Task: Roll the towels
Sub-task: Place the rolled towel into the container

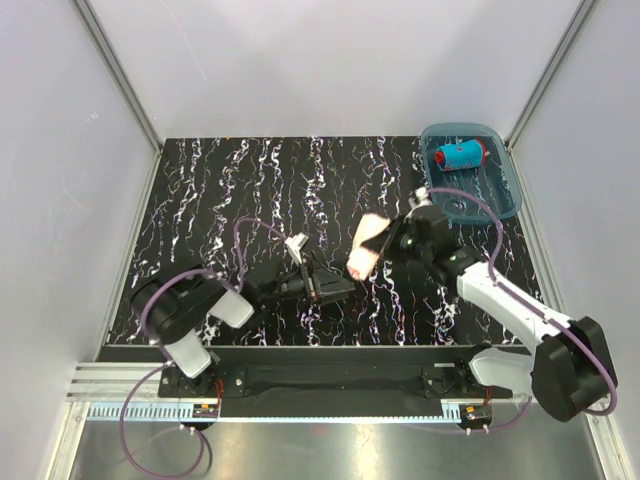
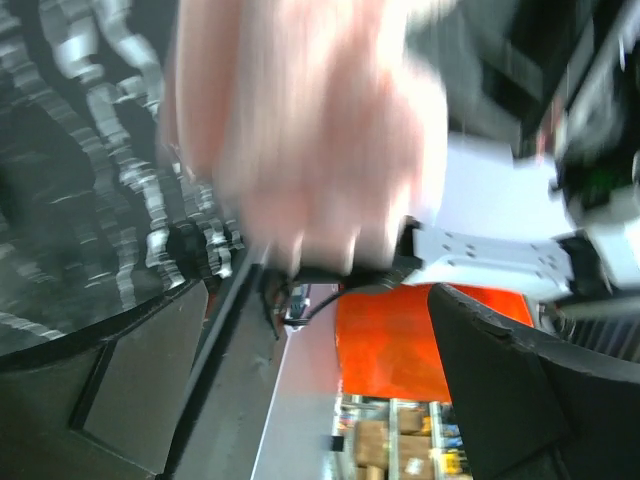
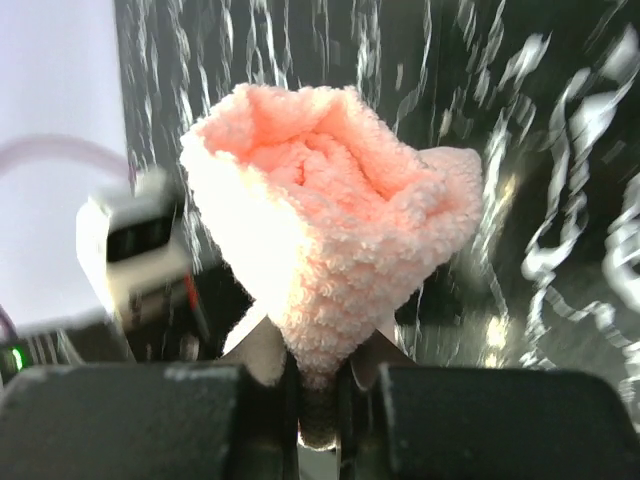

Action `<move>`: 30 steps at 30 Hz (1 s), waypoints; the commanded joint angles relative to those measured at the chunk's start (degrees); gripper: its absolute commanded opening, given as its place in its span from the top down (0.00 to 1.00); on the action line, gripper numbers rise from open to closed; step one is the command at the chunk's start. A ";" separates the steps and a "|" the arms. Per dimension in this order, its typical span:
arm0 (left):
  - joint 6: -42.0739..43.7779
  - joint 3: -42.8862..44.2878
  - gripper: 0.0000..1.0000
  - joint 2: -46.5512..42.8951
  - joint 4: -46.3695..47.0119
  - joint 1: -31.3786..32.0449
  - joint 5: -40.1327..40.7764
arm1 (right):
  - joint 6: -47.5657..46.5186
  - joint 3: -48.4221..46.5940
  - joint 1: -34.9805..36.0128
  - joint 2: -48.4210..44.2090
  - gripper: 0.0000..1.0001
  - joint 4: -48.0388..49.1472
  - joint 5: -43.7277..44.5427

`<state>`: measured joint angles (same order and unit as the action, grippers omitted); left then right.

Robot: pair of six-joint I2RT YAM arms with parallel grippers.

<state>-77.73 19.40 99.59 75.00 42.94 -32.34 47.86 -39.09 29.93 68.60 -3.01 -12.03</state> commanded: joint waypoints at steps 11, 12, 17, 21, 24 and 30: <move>26.47 0.46 0.01 -36.73 -40.17 -0.22 7.20 | -5.06 -30.58 -36.15 10.57 1.00 -17.57 -6.49; 27.62 1.25 0.01 -39.88 -45.16 -0.22 8.33 | -2.79 -31.82 -38.09 12.33 1.00 -14.78 -9.38; 30.10 1.61 0.01 -45.70 -52.15 -0.22 9.57 | -1.63 -45.88 -44.60 27.62 1.00 -14.21 -9.68; 28.61 -1.37 0.01 -47.47 -51.10 -0.22 10.01 | -1.01 -55.29 -45.49 40.43 1.00 -18.61 -3.81; 27.99 -2.69 0.01 -48.17 -50.66 -0.22 10.36 | -0.31 -61.61 -45.67 47.13 1.00 -21.50 -3.61; 28.60 -2.96 0.01 -48.09 -51.53 -0.22 10.80 | -1.18 -67.96 -45.67 58.22 1.00 -26.96 0.68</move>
<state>-50.35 16.34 52.34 22.24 42.89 -22.61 46.78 -104.03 -15.55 125.12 -25.04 -15.18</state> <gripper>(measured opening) 0.987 0.126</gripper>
